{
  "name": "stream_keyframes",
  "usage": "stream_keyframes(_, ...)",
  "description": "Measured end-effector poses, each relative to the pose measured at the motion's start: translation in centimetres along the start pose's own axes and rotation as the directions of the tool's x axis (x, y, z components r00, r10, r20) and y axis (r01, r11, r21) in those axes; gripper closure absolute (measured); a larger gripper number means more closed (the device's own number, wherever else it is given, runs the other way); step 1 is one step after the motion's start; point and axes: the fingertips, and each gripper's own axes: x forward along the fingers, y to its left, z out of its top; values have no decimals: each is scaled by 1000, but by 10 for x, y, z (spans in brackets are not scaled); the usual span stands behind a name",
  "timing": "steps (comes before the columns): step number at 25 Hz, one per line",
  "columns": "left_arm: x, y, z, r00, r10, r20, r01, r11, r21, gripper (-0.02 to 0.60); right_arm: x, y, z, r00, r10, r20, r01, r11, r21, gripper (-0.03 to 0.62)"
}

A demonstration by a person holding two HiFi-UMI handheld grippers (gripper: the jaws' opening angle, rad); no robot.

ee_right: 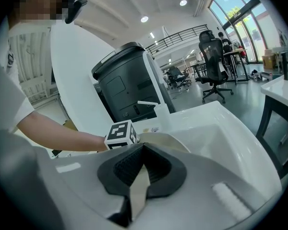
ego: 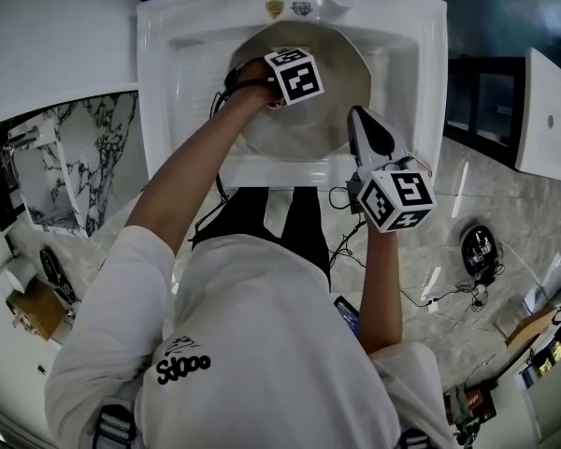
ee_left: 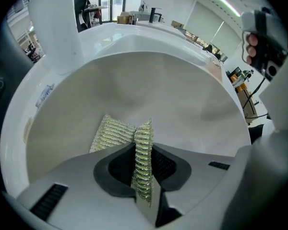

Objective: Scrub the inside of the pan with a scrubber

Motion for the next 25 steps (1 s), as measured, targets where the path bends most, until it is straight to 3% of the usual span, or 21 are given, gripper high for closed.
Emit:
stream_keyframes(5, 7, -11, 28, 999, -8, 54, 5, 999, 54, 512, -5, -8, -5, 1000, -22, 6, 22, 1000, 20, 585)
stream_keyframes(8, 10, -38, 38, 995, -103, 15, 101, 990, 104, 512, -11, -15, -7, 999, -41, 8, 40, 999, 31, 585)
stream_keyframes(16, 14, -107, 12, 932, -326, -157, 354, 911, 211, 515, -20, -24, -5, 998, -61, 23, 60, 997, 42, 585)
stream_keyframes(21, 15, -123, -16, 881, -422, -214, 457, 875, 157, 515, -21, -20, -3, 998, -54, 26, 53, 998, 38, 585)
stream_keyframes(25, 11, -128, -26, 865, -478, -154, 493, 866, 78, 515, -24, -12, -3, 999, -47, 25, 46, 999, 23, 585)
